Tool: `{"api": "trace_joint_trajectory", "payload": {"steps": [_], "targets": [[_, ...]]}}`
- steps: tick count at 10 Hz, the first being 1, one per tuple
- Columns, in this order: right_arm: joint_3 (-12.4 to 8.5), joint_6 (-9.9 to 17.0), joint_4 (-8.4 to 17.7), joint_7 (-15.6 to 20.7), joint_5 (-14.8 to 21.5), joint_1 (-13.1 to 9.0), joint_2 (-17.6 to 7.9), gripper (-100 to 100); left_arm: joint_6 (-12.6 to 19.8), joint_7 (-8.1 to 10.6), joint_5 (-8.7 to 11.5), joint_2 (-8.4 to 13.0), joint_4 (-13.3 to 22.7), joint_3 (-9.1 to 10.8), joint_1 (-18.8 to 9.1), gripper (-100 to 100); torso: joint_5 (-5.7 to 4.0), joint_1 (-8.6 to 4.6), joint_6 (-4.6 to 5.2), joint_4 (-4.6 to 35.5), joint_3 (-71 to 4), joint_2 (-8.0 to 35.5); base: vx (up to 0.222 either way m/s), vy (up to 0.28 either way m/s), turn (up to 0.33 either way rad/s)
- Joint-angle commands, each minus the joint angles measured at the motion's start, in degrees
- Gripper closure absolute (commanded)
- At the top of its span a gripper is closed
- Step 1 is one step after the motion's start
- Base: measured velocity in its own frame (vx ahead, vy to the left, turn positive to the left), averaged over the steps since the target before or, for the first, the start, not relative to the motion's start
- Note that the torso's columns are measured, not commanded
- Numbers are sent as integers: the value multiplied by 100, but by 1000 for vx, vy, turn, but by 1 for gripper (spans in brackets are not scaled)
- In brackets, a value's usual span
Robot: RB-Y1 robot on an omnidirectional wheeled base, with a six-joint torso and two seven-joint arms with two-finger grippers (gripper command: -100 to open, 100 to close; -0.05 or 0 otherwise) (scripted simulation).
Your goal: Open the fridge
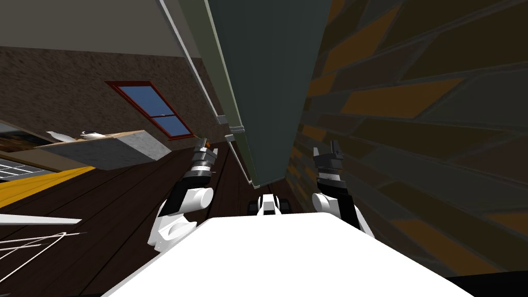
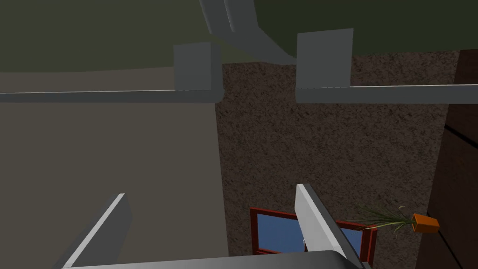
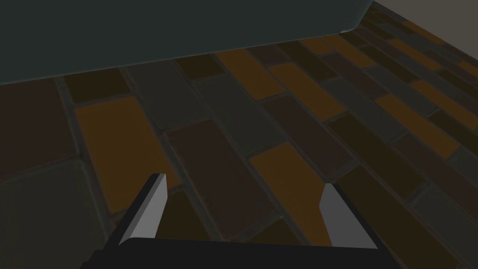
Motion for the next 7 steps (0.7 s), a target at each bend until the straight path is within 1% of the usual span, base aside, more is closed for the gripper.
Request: {"api": "trace_joint_trajectory", "payload": {"steps": [1, 2, 3, 5, 6, 7], "targets": [[0, 0, 0, 0, 0, 0, 0, 0, 406, -49, 26, -45, -39, 60, -76, -100, 0, 0, 0, 1, 3, 7, 81, -29, 29], [0, 0, 0, 0, 0, 0, 0, 0, 551, -78, 43, -74, -51, 99, -134, -100, -1, -6, 0, 1, 3, 5, 111, -55, 54], [0, 0, 0, 0, 0, 0, 0, 0, 643, -78, 43, -74, -51, 99, -134, -100, -5, -18, 0, -1, -3, -5, 97, -52, 18], [0, 0, 0, 0, 0, 0, 0, 0, 1011, -136, 77, -133, -76, 176, -247, -100, -3, -9, 0, 0, 0, 0, 118, -59, 32], [0, 0, 0, 0, 0, 0, 0, 0, 1089, -136, 77, -133, -76, 176, -247, -100, -4, -17, 0, -3, -8, -13, 110, -52, 25], [0, 0, 0, 0, 0, 0, 0, 0, 1302, -164, 93, -163, -88, 213, -301, -100, -3, -7, 0, -1, -2, 0, 78, -42, 26]]}}
